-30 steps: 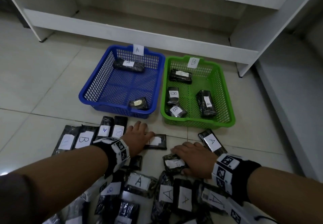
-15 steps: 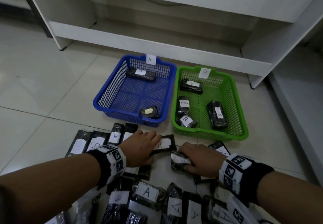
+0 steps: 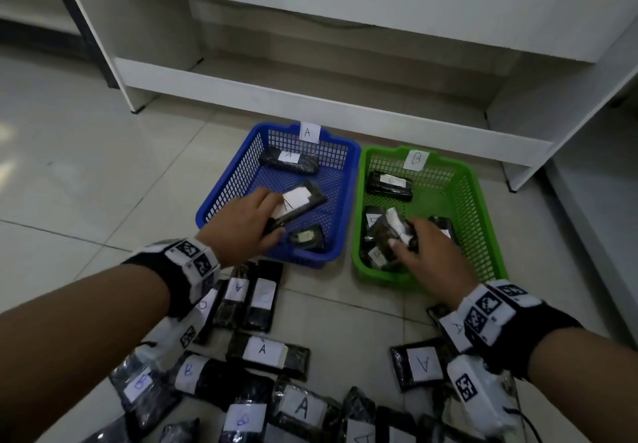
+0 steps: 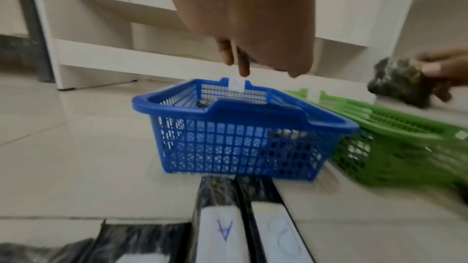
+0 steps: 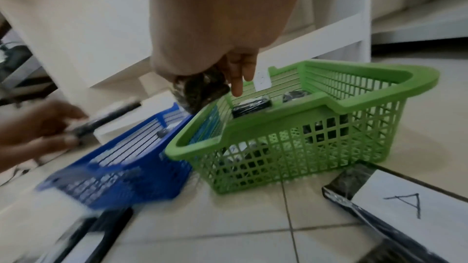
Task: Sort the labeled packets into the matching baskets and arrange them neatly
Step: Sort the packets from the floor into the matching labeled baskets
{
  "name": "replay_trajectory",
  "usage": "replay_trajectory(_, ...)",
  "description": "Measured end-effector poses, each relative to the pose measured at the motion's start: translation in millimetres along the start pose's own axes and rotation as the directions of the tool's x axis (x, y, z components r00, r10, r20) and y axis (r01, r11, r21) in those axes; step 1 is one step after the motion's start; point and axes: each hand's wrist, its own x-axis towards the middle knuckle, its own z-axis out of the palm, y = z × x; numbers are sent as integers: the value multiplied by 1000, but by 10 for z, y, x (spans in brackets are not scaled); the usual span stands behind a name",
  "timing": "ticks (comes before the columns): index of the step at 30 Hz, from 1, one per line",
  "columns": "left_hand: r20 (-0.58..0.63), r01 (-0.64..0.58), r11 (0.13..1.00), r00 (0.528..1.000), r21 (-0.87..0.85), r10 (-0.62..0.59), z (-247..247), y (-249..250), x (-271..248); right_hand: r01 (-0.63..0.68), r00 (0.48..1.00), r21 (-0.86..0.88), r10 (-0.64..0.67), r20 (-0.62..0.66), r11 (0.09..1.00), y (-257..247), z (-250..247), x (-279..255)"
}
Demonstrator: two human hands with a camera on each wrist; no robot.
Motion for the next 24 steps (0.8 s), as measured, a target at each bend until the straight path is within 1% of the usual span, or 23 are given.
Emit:
replay_trajectory(2, 76, 116, 993, 991, -37, -113, 6, -112, 94, -120, 992, 32, 121, -24, 992, 132, 15, 143)
replay_trajectory(4, 162, 202, 979, 968, -40, -193, 27, -190, 169, -210, 977, 61, 212, -21, 976, 261, 31, 251)
replay_trajectory(6, 281, 267, 963, 923, 21, -262, 67, -238, 244, -274, 962, 35, 274, -5, 961, 390, 86, 331)
replay_trajectory(8, 390, 323, 943, 861, 79, -327, 134, -280, 304, -324, 946, -27, 324, 23, 946, 454, 161, 370)
replay_trajectory(10, 442, 382, 922, 817, 65, -370, 238, -346, 352, -350, 936, -67, 351, 12, 934, 459, 247, 408)
replay_trajectory(12, 461, 430, 902, 795, 29, -394, 347, -398, 392, -384, 923, -83, 383, -29, 919, 440, 306, 434)
replay_trajectory(14, 486, 475, 880, 772, -10, -411, 448, -423, 439, -428, 904, -80, 426, -41, 900, 438, 340, 459)
replay_trajectory(17, 561, 534, 841, 722, -82, -404, 543, -467, 455, -468, 881, -125, 472, 5, 875, 419, 425, 437)
replay_trajectory(19, 589, 547, 825, 717, -143, -374, 580, -515, 445, -460, 882, -179, 470, 19, 870, 389, 453, 425)
replay_trajectory(22, 624, 548, 805, 717, -228, -312, 592, -563, 403, -462, 879, -176, 475, 42, 869, 342, 451, 443)
replay_trajectory(24, 649, 544, 798, 710, -259, -274, 608, -575, 388, -486, 863, -186, 503, 55, 854, 334, 466, 454)
